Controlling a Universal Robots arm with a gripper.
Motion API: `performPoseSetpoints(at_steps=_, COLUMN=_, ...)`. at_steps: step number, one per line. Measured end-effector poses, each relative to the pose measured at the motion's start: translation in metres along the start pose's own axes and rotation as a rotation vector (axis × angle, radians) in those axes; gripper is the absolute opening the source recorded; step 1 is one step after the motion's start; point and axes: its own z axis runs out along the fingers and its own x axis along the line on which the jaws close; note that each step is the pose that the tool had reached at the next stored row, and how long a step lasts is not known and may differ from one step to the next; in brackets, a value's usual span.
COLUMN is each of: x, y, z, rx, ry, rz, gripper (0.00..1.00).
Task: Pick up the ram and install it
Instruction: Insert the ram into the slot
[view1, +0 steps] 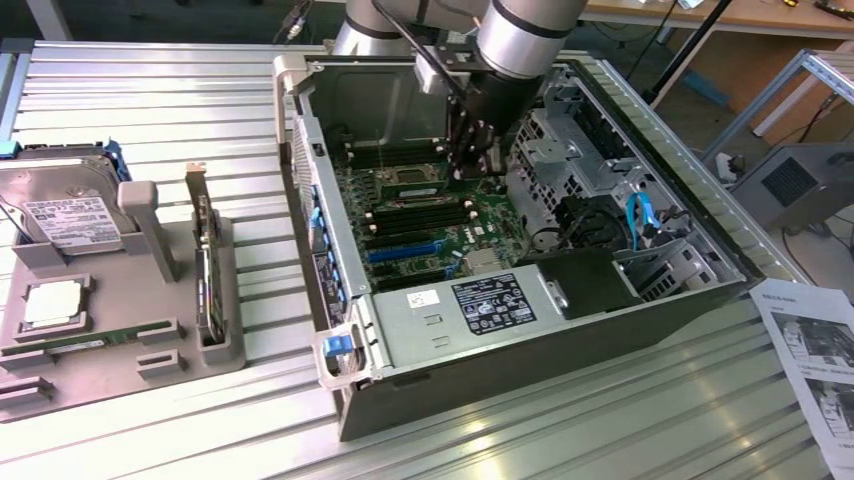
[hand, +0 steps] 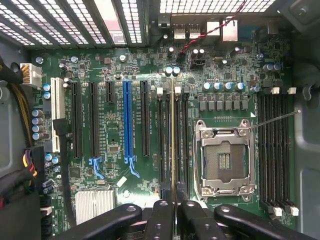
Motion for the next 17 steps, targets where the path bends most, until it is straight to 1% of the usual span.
performPoseSetpoints(at_steps=17, x=0.001, y=-0.0010, z=0.0197, rx=0.0000, ry=0.0000, rz=0.000, gripper=0.13)
